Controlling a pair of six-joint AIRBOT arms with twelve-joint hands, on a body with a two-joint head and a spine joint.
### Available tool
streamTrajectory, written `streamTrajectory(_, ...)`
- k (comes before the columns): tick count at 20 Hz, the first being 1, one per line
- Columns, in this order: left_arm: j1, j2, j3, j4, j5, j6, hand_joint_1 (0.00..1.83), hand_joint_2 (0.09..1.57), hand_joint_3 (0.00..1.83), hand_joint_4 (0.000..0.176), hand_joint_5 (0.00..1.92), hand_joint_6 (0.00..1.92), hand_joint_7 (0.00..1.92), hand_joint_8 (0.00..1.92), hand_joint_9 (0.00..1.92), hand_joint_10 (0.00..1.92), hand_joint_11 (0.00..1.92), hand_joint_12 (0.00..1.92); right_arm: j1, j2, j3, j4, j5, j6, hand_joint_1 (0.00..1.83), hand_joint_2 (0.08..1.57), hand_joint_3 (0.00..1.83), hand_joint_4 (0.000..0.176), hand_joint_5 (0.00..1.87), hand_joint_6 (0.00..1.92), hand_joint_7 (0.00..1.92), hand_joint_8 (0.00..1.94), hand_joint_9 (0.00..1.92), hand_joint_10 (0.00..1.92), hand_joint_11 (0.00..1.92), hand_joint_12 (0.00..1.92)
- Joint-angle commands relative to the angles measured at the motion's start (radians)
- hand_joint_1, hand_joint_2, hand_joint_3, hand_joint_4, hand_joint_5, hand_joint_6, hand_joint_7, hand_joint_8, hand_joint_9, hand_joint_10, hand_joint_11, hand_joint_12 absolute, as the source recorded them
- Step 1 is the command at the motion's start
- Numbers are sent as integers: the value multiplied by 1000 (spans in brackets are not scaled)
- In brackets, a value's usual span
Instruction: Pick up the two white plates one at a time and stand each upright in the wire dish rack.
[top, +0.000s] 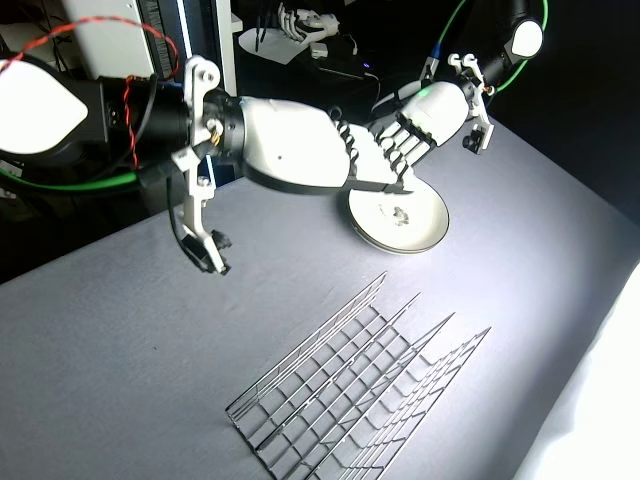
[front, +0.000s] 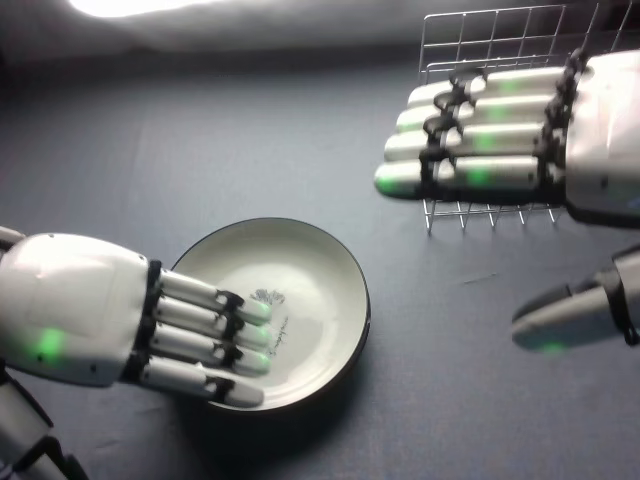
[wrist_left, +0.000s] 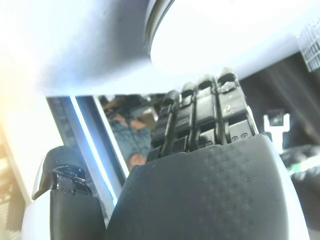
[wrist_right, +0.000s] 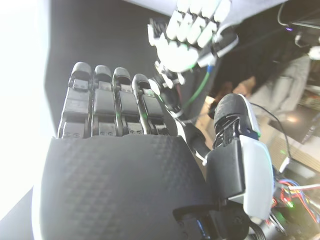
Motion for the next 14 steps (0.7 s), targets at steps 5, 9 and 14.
streamTrajectory(5, -48, -39, 80, -20, -56, -36, 0, 1038, 0, 0, 0, 0, 0, 0, 0, 0, 0, 0, 30, -21, 18, 1, 95, 15, 0, 1156, 0, 0, 0, 0, 12, 4, 21, 4, 6, 18)
streamTrajectory(9, -60, -57, 126, 15, -73, -41, 0, 1027, 0, 0, 0, 0, 0, 0, 0, 0, 0, 0, 37, -75, 80, -67, 110, 2, 0, 1168, 4, 0, 0, 0, 1, 0, 11, 1, 6, 4)
streamTrajectory(14, -58, -71, 176, 44, -92, -41, 0, 1039, 0, 0, 0, 0, 0, 0, 0, 0, 0, 0, 16, -120, 148, -113, 123, 2, 61, 1126, 0, 0, 0, 0, 0, 0, 0, 0, 9, 9)
